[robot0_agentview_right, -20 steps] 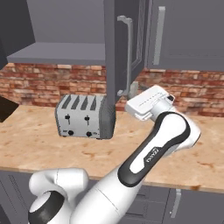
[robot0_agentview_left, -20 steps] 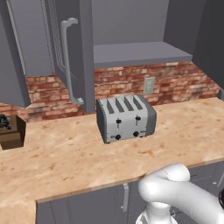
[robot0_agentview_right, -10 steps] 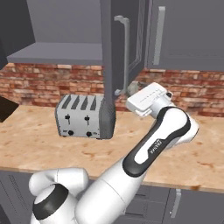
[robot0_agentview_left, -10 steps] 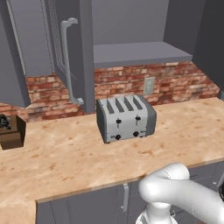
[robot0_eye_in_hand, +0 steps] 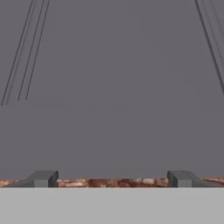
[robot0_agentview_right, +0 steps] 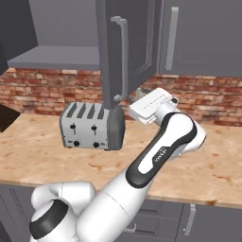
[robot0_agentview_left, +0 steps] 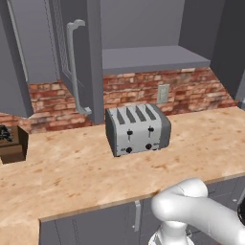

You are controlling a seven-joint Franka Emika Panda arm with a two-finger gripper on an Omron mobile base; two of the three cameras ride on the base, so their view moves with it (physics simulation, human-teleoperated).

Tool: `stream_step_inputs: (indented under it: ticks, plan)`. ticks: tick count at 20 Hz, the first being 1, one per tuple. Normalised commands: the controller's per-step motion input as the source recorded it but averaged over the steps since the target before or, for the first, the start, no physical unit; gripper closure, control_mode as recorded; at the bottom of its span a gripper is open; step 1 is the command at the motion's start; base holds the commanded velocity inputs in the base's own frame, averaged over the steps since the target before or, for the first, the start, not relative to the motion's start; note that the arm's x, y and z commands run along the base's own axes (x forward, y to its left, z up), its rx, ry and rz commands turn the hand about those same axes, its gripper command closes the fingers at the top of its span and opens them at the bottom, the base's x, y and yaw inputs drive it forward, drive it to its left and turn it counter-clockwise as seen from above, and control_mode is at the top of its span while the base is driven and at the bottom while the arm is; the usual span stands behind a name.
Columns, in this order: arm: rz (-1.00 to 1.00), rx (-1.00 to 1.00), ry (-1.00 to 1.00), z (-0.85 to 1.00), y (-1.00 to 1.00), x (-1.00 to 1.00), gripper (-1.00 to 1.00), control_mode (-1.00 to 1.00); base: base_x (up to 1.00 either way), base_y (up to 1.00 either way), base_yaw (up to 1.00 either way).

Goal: Close all open cabinet doors.

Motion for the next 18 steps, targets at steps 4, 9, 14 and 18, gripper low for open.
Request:
stream_step_inputs:
  ticks: [4,9,14,18]
  plan:
    - [-0.06,0.00,0.00,0.00,0.28,0.04,-1.00,-1.00,0.00,0.00,0.00]
    - [-0.08,0.00,0.00,0.06,0.23,0.13,-1.00,-1.00,0.00,0.00,0.00]
    - [-0.08,0.00,0.00,0.07,0.27,0.20,-1.00,-1.00,0.00,0.00,0.00]
    - [-0.08,0.00,0.00,0.02,0.30,0.21,-1.00,-1.00,0.00,0.00,0.00]
